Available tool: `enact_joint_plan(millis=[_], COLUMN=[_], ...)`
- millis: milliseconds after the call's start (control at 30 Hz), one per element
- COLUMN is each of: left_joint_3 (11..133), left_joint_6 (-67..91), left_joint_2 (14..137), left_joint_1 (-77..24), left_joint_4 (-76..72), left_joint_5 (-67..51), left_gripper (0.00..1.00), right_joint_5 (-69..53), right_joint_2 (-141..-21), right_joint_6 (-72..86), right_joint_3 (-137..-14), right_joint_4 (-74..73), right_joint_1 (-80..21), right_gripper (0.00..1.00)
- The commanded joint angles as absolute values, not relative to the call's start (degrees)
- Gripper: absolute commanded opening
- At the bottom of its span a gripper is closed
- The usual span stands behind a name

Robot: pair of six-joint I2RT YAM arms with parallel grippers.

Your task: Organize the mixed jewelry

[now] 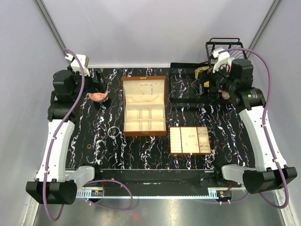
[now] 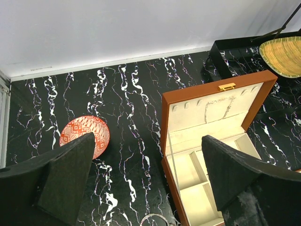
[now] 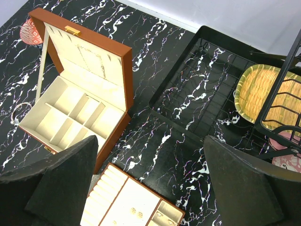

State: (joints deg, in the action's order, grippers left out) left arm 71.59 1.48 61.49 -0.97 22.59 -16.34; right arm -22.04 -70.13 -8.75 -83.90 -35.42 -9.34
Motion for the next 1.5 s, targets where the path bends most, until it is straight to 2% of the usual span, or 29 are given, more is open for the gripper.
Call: enact_joint_plan(millis=[0,467,600,767,1167,1367,1467], left_joint_3=[71.3,70.7,69.4,67.1,55.0,47.8,46.5], left_joint_6=[2.0,0.4,-6.0,-14.5,-33.3,-43.0,-45.3], left_joint_2=[58.7,55.6,54.4,52.9,52.2,55.4,59.1], left_joint_1=[-1.1,-1.1,-1.1,-1.1,-1.1,-1.1,-1.3], left_joint_4=[19.3,22.7,26.1,32.8,41.1,41.9,41.8], left_joint_5=[-17.8,-16.0,-15.6,-20.6,-25.5,-27.8,-27.9], left_gripper=[0.99,0.99,0.99,0.99,0.99,0.98,0.94], right_joint_5=[-21.9,-22.3,-21.4,-21.0,-20.7,-20.8,-21.0], right_joint_2=[-69.3,-67.9,-68.7,-68.1,-65.9,-65.6,-65.3], right_joint_6=[-9.2,-10.6,-11.9,-11.7,-12.9,-12.6,-12.4], right_joint_3=[-84.7,-82.1,-80.8,-76.5,-68.0,-65.7,-65.6], right_joint_4=[-35.0,-35.8,-37.7,-36.7,-31.6,-30.5,-30.4], right_joint_1=[-10.0,-10.0,-10.1,-10.0,-10.0,-9.9,-10.0], right_gripper=[1.0,1.0,1.0,1.0,1.0,1.0,1.0])
